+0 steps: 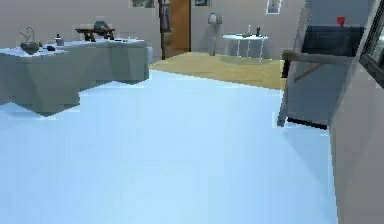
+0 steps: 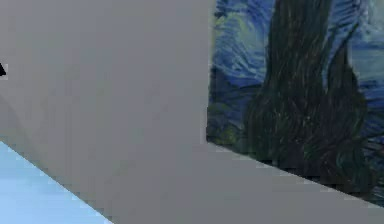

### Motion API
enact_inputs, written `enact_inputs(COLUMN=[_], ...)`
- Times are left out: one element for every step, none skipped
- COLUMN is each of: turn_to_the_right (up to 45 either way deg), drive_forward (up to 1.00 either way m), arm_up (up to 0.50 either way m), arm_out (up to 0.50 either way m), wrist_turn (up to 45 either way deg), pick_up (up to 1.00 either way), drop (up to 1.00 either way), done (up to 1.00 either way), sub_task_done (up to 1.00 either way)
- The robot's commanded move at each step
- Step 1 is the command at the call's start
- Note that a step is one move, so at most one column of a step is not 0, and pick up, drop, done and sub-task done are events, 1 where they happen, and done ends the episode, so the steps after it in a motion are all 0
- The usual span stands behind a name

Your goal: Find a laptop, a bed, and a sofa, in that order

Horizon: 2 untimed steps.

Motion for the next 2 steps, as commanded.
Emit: enact_inputs(turn_to_the_right=[-9.0,0.0], drive_forward=[0.00,0.10], arm_up=[0.00,0.00], arm_out=[0.00,0.00], wrist_turn=[0.0,0.0], pick_up=[0.00,0.00], drop=[0.00,0.00], done=[0.00,0.00], sub_task_done=[0.00,0.00])
